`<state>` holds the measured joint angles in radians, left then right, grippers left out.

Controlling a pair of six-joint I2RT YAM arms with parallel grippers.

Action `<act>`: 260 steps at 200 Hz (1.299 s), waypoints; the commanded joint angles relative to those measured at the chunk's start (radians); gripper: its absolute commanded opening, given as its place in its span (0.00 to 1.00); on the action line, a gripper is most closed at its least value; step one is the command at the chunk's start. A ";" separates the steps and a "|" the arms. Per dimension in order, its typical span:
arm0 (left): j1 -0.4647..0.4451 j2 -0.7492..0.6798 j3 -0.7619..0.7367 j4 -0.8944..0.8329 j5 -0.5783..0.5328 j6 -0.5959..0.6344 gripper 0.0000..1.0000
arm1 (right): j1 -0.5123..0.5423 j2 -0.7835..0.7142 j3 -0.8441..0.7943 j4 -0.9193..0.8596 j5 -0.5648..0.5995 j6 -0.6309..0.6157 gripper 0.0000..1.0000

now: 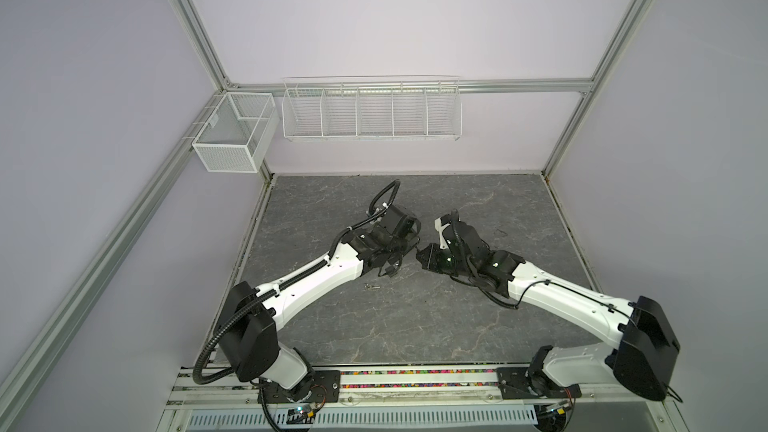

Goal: Unlock with the key

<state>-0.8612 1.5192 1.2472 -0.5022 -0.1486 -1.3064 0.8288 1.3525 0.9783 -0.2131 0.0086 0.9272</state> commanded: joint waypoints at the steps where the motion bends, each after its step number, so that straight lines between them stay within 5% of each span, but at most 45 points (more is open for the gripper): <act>1: -0.009 -0.042 0.001 -0.002 0.050 -0.027 0.00 | -0.002 0.004 0.044 0.018 0.106 -0.020 0.07; 55: -0.016 -0.041 -0.003 0.007 0.093 -0.056 0.00 | 0.044 0.007 0.094 -0.020 0.286 -0.124 0.07; 125: -0.029 -0.047 -0.016 -0.058 0.032 -0.022 0.00 | -0.019 -0.054 0.010 0.257 -0.012 0.003 0.06; 196: -0.041 -0.054 0.016 -0.107 -0.014 0.004 0.00 | 0.041 -0.046 0.095 0.033 0.240 -0.084 0.07; 260: -0.042 -0.064 0.010 -0.065 0.024 -0.016 0.00 | 0.029 -0.032 0.027 0.286 0.074 0.015 0.07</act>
<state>-0.8890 1.4689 1.2530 -0.5072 -0.1726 -1.3235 0.8745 1.3262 1.0042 -0.1776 0.1249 0.8902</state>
